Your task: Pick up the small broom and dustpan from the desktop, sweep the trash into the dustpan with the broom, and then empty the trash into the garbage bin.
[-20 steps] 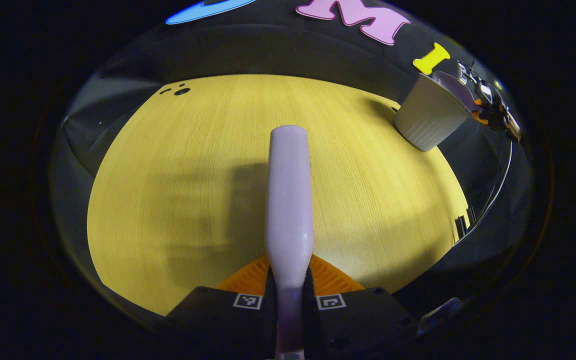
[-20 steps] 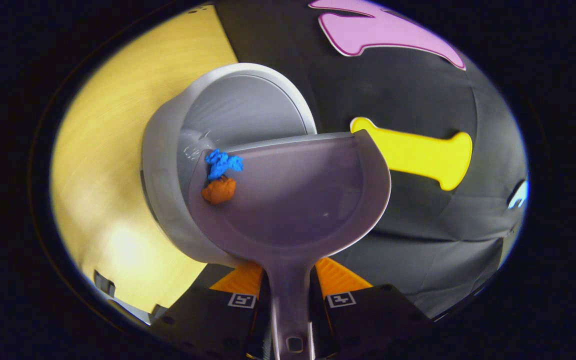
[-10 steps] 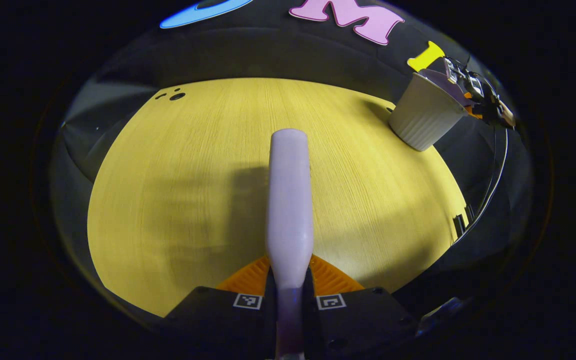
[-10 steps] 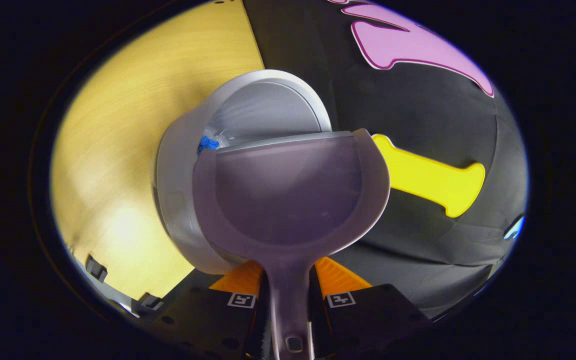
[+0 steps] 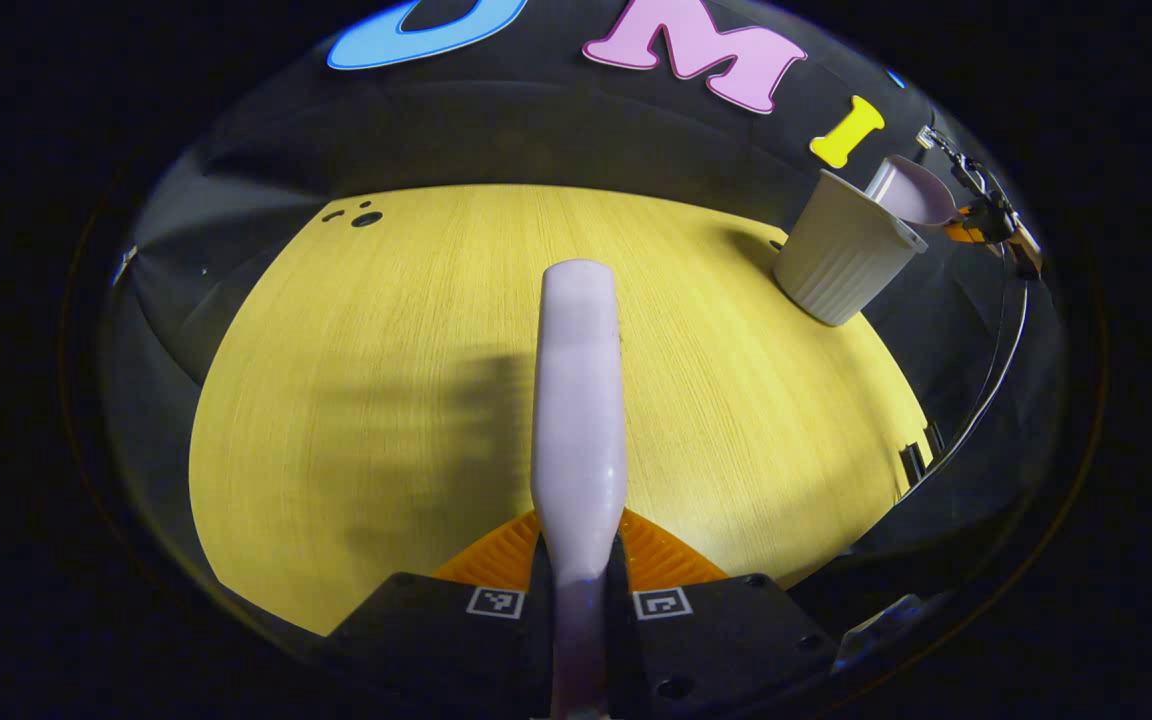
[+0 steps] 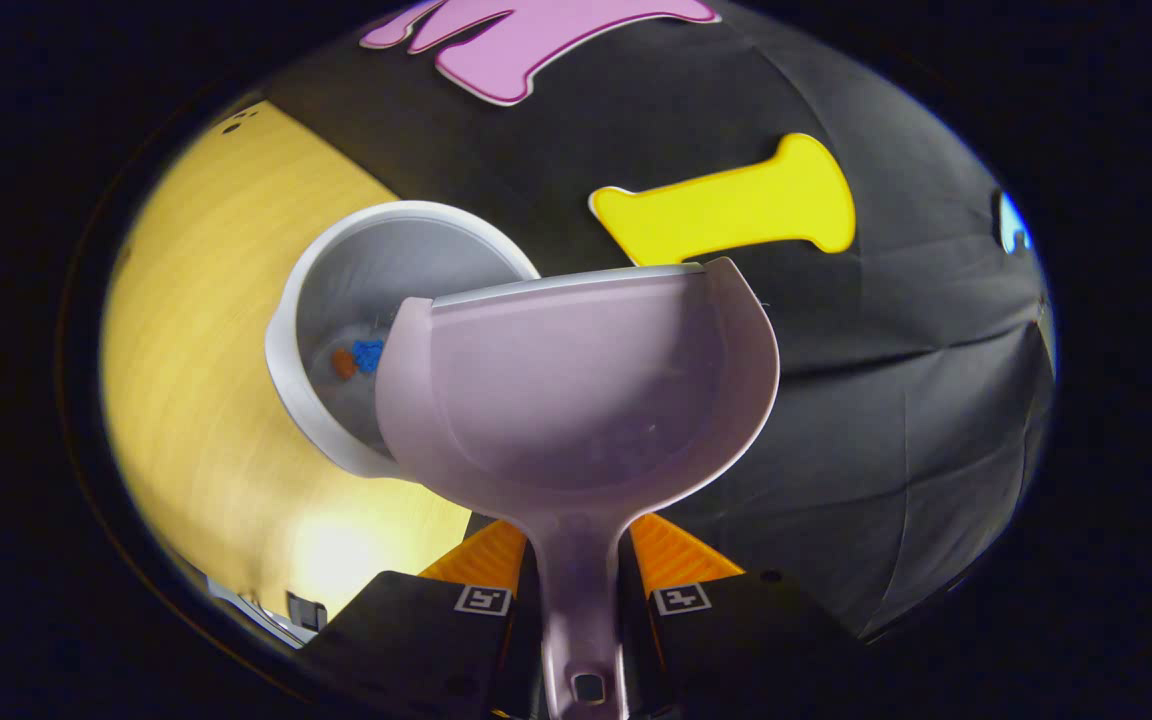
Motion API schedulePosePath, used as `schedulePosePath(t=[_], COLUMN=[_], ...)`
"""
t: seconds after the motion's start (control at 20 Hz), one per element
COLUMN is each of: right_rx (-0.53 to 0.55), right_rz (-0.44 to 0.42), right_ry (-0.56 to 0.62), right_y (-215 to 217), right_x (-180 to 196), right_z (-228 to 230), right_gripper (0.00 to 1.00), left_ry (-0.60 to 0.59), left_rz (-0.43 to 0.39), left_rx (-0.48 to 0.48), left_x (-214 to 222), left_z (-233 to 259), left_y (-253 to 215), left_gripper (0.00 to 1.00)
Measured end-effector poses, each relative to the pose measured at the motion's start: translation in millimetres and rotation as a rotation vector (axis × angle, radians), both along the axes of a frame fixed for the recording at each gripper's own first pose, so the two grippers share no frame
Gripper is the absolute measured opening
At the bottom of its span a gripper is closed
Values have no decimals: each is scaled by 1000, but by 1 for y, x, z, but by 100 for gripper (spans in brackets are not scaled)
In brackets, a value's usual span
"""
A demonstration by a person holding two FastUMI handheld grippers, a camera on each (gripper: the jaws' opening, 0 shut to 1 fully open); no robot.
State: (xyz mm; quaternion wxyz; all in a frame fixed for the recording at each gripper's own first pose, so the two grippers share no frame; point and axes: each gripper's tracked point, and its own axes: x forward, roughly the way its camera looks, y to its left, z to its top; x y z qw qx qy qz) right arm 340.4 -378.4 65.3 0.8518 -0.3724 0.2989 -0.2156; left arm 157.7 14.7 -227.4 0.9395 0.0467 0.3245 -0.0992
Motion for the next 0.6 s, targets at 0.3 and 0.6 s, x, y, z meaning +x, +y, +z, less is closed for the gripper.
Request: schedulePosePath(t=[0.3, 0.6], right_rx=[383, 671], right_rz=[-6, 160], right_ry=[-352, -408], right_y=[36, 122], right_x=[15, 17], right_z=[26, 38], right_gripper=[33, 40], left_ry=[-80, -159], left_rz=[-12, -31], left_rx=[39, 5], left_x=[-12, -18], left_z=[37, 68], left_y=[4, -10], left_gripper=[27, 25])
